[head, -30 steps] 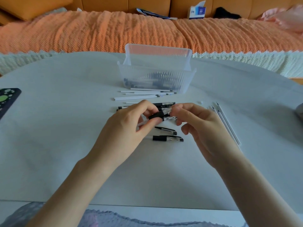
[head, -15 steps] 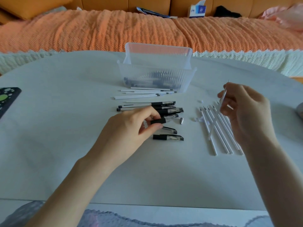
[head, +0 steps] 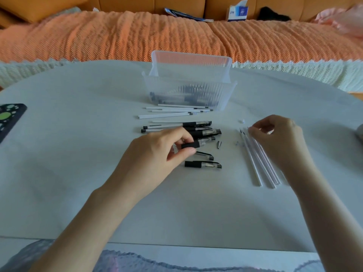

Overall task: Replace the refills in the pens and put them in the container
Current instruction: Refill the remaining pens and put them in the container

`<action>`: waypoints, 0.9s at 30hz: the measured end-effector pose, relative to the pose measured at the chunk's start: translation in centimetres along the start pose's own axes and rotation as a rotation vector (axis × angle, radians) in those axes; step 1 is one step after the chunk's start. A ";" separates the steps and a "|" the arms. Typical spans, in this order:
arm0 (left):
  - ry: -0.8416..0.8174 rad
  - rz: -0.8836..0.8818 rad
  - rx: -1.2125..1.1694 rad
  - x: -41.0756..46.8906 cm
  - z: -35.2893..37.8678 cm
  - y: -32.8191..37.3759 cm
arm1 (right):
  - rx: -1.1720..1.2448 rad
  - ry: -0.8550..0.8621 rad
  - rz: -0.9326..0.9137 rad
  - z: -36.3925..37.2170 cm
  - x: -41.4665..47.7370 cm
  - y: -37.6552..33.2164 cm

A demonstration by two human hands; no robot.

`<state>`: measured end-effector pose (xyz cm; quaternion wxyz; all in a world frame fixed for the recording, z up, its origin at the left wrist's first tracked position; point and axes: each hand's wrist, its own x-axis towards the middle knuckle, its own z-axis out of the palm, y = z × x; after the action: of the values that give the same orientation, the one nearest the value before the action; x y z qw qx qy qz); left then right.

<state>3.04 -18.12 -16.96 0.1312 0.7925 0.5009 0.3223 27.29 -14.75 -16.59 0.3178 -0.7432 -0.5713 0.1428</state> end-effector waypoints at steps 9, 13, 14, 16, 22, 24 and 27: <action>-0.004 -0.011 0.007 -0.1 -0.2 -0.3 | 0.042 -0.066 -0.288 0.9 0.1 -2.5; -0.008 -0.005 0.021 -0.2 -0.3 -0.4 | -0.026 -0.165 -0.440 2.9 1.8 -5.0; -0.009 -0.006 0.024 -0.3 -0.3 -0.4 | -0.050 -0.182 -0.475 3.6 2.3 -5.6; -0.010 -0.016 0.020 -0.3 -0.4 -0.4 | -0.089 -0.214 -0.519 4.9 3.3 -6.4; -0.007 -0.038 0.015 -0.3 -0.5 -0.6 | -0.166 -0.242 -0.546 6.8 4.7 -7.8; -0.008 -0.045 0.002 -0.3 -0.5 -0.6 | -0.216 -0.240 -0.561 7.0 4.7 -7.8; -0.001 -0.045 0.000 -0.3 -0.7 -0.7 | -0.297 -0.235 -0.604 7.1 4.5 -7.9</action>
<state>2.03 -18.11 -16.89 0.1387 0.7810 0.5187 0.3190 18.63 -7.14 -16.30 0.1666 -0.5572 -0.8124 0.0422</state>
